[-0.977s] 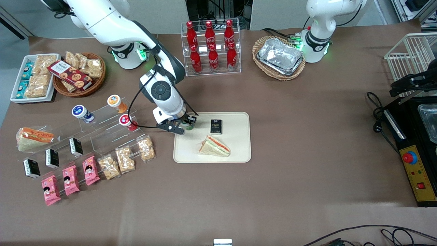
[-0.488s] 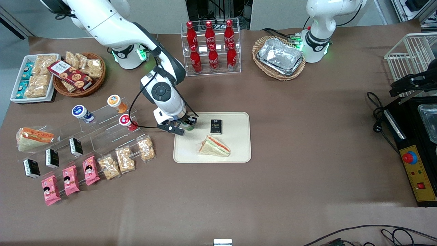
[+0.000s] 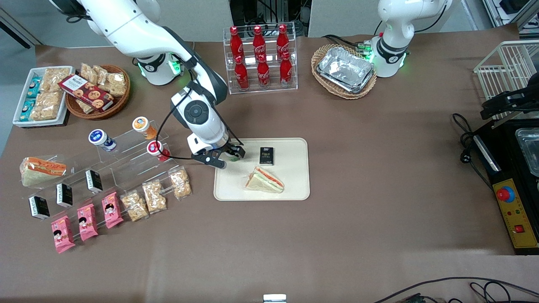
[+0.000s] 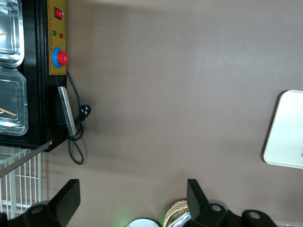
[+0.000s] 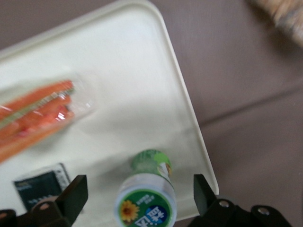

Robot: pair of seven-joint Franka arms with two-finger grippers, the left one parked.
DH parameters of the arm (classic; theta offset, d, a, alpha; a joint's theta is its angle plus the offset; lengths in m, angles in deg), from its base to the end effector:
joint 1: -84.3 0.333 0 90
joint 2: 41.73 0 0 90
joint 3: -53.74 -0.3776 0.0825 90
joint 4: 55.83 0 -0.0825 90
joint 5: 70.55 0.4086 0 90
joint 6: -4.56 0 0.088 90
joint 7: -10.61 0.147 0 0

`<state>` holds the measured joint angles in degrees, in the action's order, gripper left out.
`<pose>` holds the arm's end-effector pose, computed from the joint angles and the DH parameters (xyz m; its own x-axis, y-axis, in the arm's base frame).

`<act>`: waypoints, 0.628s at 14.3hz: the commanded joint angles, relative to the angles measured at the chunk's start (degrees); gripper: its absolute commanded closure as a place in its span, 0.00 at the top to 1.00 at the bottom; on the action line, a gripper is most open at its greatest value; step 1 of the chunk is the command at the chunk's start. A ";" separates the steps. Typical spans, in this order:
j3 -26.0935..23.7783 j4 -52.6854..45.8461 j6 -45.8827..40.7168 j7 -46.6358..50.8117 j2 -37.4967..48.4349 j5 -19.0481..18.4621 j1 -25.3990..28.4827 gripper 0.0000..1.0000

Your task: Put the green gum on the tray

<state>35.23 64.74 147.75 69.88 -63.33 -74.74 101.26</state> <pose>0.5107 0.3583 0.2477 0.9281 -0.3703 -0.0402 -0.3723 -0.9254 -0.0714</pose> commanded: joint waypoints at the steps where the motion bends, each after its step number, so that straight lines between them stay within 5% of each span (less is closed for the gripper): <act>1: -0.03 -0.86 -7.89 0.06 9.18 -0.99 -3.94 1.00; 5: 0.05 -8.32 -22.85 -6.53 12.89 -0.46 -7.38 1.00; 9: 0.14 -12.46 -26.91 -7.59 14.12 -0.29 -9.92 1.00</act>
<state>35.60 55.25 123.59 63.08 -49.09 -74.81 93.47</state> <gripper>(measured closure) 0.000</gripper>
